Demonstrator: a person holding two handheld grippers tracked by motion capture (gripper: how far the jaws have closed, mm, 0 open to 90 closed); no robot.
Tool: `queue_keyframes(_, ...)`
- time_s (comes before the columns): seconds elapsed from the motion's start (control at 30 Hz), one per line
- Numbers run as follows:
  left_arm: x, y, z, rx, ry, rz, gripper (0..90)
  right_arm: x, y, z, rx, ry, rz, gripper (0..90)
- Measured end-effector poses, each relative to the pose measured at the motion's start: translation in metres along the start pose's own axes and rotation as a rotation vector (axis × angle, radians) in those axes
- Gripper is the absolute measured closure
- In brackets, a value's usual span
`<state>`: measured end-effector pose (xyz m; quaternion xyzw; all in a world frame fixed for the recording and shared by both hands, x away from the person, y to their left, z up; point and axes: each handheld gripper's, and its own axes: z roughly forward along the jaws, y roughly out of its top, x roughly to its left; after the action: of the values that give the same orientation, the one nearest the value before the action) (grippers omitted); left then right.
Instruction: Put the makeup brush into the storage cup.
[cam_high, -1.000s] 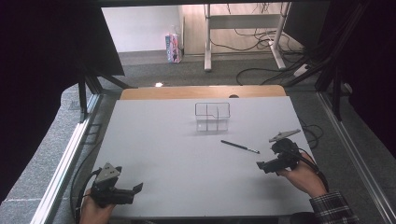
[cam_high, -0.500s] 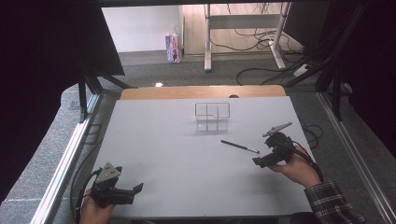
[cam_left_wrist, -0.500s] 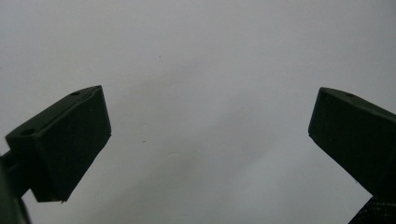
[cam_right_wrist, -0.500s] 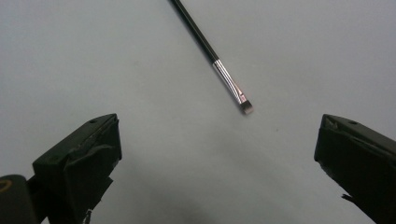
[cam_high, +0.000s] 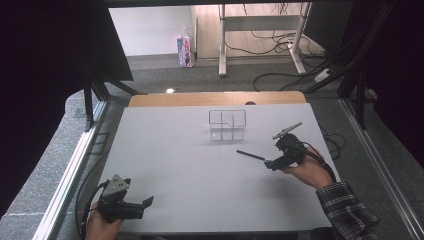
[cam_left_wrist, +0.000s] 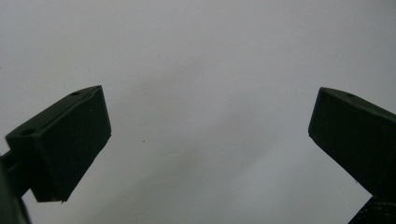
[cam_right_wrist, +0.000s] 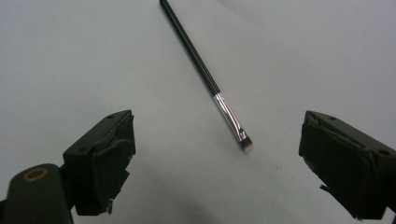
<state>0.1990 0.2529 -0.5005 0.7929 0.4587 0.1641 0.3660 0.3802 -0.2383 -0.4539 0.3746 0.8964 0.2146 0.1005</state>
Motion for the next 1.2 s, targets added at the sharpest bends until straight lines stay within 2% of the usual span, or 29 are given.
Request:
queue_keyframes(0.3, 0.0, 0.0, 0.0, 0.0, 0.0, 0.0, 0.2, -0.001, 0.01, 0.01, 0.03, 0.01, -0.017, 12.1)
queue_keyframes(0.8, 0.0, 0.0, 0.0, -0.001, 0.0, 0.0, 0.2, 0.009, 0.037, 0.031, 0.084, 0.009, -0.075, 21.7)
queue_keyframes(1.2, 0.0, 0.0, 0.0, 0.001, 0.002, 0.004, 0.2, 0.015, 0.053, 0.044, 0.112, 0.015, -0.102, 27.3)
